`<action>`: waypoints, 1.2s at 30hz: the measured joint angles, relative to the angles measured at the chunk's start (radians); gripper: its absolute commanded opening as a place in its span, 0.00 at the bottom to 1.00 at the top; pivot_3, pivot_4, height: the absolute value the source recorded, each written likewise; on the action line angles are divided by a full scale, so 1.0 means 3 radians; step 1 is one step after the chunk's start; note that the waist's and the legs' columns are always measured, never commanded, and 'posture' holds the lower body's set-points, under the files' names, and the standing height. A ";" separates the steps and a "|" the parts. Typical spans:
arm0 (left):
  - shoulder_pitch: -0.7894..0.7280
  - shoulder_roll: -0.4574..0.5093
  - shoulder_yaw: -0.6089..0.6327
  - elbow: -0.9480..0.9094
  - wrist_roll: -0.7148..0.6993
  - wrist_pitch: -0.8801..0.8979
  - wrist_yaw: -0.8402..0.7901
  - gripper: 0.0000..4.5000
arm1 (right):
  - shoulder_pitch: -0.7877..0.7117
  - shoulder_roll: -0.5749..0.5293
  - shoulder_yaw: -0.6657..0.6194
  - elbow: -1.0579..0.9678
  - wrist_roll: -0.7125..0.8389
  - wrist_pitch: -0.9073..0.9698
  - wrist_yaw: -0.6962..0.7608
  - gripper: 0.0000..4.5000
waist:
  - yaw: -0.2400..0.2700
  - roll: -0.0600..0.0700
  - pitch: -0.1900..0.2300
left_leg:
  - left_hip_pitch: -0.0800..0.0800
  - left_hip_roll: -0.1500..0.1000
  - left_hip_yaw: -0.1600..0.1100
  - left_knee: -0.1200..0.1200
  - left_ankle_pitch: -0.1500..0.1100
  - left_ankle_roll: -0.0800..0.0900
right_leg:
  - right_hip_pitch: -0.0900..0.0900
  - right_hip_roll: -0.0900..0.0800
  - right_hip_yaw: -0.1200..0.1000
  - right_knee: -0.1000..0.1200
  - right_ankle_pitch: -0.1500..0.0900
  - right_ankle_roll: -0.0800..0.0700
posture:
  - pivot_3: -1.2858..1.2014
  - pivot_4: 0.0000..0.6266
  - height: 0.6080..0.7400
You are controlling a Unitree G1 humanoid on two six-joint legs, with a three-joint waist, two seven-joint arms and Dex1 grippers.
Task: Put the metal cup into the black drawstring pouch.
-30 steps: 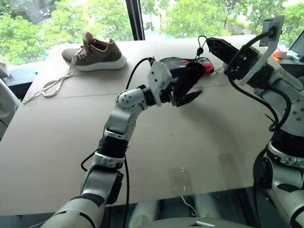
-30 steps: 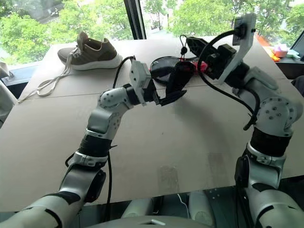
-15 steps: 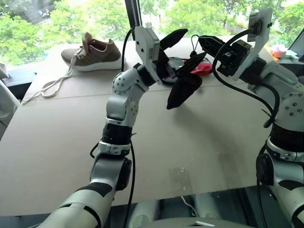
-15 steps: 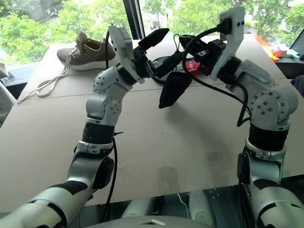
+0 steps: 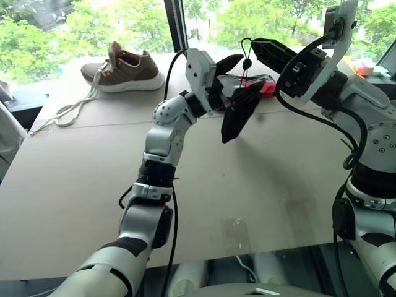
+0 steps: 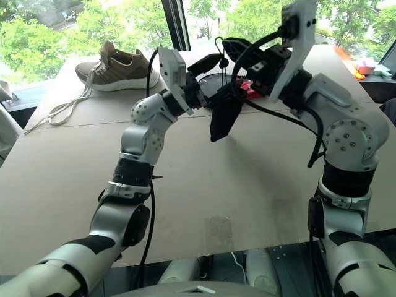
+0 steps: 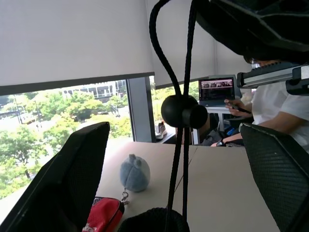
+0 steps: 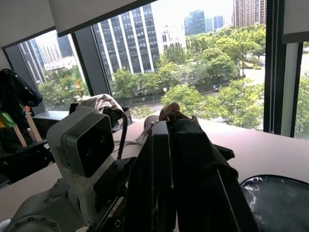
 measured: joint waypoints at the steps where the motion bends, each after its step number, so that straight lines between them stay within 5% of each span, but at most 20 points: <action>1: -0.0008 -0.0017 0.0007 -0.0006 -0.0051 0.0025 -0.0008 0.89 | 0.0001 -0.0012 0.0010 -0.0013 0.0000 0.0002 0.0004 0.00 | -0.0001 0.0000 0.0000 | 0.0000 0.0000 0.0000 0.0000 0.0000 0.0000 | 0.0000 0.0000 0.0000 0.0000 0.0000 0.0000 | 0.52 0.24 1.00; 3: -0.0012 -0.0016 0.0009 -0.0019 -0.0095 0.0056 -0.0018 0.76 | 0.0009 -0.0025 0.0029 -0.0017 0.0000 0.0002 0.0008 0.00 | -0.0002 0.0000 0.0000 | 0.0000 0.0000 0.0000 0.0000 0.0000 0.0000 | 0.0000 0.0000 0.0000 0.0000 0.0000 0.0000 | 0.52 0.24 1.00; 10: 0.0004 -0.0008 0.0005 -0.0094 -0.0159 0.0136 -0.0025 0.05 | 0.0034 -0.0061 0.0066 -0.0016 -0.0013 0.0003 0.0016 0.00 | -0.0002 0.0000 0.0000 | 0.0000 0.0000 0.0000 0.0000 0.0000 0.0000 | 0.0000 0.0001 0.0000 0.0000 0.0000 0.0000 | 0.52 0.24 1.00; 36: 0.0226 0.0245 -0.0275 -0.0030 0.0341 0.0048 -0.0081 0.05 | -0.0426 0.0214 -0.0256 0.0373 0.0003 -0.0490 -0.0433 0.00 | -0.0006 0.0000 0.0000 | 0.0000 0.0000 0.0001 -0.0002 0.0000 0.0000 | -0.0002 0.0001 0.0001 0.0001 0.0000 0.0000 | 0.52 0.24 1.00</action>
